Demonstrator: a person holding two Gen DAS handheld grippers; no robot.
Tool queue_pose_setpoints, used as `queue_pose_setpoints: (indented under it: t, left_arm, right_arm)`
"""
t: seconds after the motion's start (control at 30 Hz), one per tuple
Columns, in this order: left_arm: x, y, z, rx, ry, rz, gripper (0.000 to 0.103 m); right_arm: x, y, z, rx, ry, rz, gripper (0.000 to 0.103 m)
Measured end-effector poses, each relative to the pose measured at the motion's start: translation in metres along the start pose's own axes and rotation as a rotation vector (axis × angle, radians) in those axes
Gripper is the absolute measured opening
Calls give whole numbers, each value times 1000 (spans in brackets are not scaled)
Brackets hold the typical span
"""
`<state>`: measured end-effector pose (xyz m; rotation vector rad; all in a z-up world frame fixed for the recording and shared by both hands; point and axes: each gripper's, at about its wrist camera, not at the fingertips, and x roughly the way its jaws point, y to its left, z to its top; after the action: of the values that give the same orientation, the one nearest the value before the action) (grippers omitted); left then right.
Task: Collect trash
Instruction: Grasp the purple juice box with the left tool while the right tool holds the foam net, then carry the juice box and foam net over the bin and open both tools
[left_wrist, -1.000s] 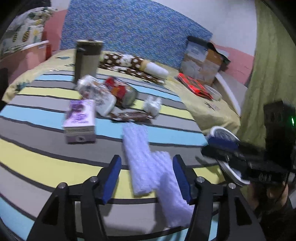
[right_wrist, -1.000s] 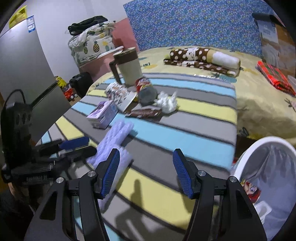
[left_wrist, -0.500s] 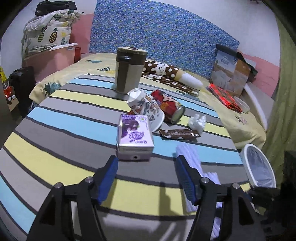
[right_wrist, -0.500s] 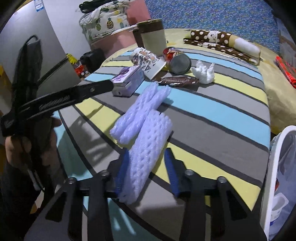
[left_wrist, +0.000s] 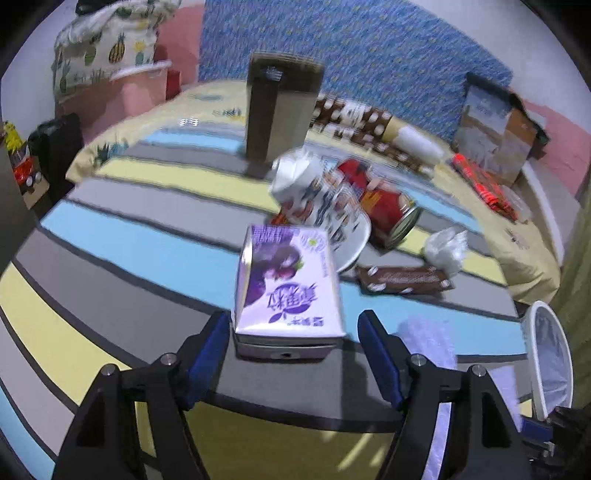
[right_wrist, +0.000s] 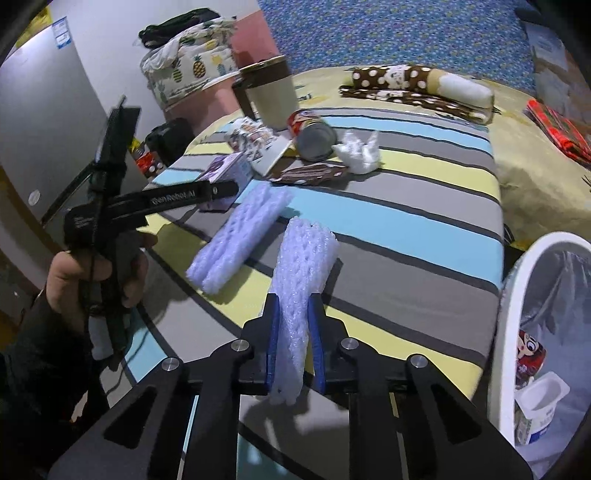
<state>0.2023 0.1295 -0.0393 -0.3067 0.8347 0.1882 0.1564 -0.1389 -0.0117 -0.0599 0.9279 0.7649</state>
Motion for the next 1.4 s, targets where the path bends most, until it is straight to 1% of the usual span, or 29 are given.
queue_pose_setpoints:
  t: [0.03, 0.1, 0.27, 0.5, 0.73, 0.97, 1.2, 1.4]
  left_arm:
    - [2, 0, -1, -1, 3, 2, 71]
    - [0, -2, -2, 13, 3, 9, 58]
    - [-13, -5, -10, 34, -14, -1, 57]
    - [-53, -21, -20, 84, -77, -34, 57]
    - [-85, -45, -27, 122, -111, -78, 57]
    - [-104, -73, -31, 171, -130, -129, 57]
    - [-109, -116, -41, 249, -118, -216, 57]
    - [-98, -159, -50, 325, -74, -303, 57]
  right_arm:
    - [-2, -3, -1, 7, -6, -2, 18]
    - [-6, -6, -1, 18, -17, -7, 17]
    - [-20, -15, -1, 43, -56, -28, 17]
    - [-50, -27, -4, 86, -130, -76, 17]
    - [-77, -39, -11, 123, -191, -114, 17]
    - [-99, -51, -20, 154, -241, -141, 17]
    - [-114, -70, -33, 203, -263, -176, 17]
    - [-121, -94, -44, 262, -253, -218, 17]
